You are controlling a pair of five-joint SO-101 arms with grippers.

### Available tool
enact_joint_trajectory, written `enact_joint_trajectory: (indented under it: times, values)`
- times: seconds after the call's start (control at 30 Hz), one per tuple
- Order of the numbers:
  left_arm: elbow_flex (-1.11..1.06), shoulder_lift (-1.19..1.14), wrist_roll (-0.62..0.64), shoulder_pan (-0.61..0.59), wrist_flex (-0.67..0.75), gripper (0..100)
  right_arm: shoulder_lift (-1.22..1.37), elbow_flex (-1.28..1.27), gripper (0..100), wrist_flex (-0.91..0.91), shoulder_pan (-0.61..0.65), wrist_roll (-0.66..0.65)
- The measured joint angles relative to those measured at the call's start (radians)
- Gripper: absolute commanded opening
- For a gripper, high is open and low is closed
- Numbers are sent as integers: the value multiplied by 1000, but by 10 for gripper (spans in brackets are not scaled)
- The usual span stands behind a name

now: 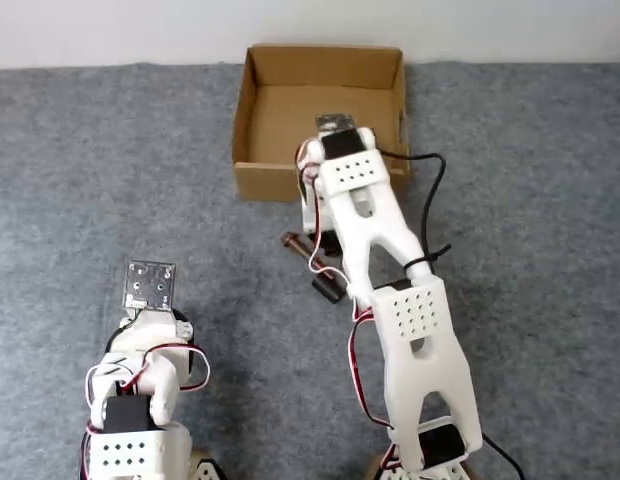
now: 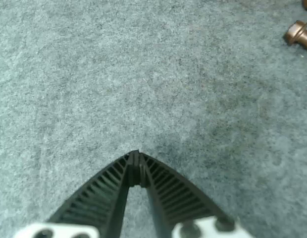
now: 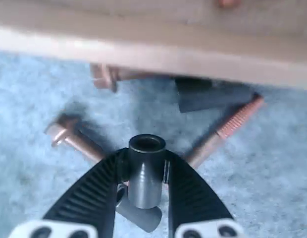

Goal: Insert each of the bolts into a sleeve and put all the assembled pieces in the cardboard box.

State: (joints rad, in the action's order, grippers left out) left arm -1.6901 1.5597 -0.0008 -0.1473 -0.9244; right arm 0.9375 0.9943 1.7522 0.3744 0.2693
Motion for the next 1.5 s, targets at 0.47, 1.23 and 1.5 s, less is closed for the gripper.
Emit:
enact_joint_trajectory:
  times: [0.47,1.23,1.5]
  values:
    - [0,0,0,0,0,5,-626,-433,8,2,15,38]
    - [562,-160,318,224,-261,5,-1835,-1433,8,-31,-293,84]
    - [878,-675,477,285,-261,5,-2223,-1660,8,-46,-310,84]
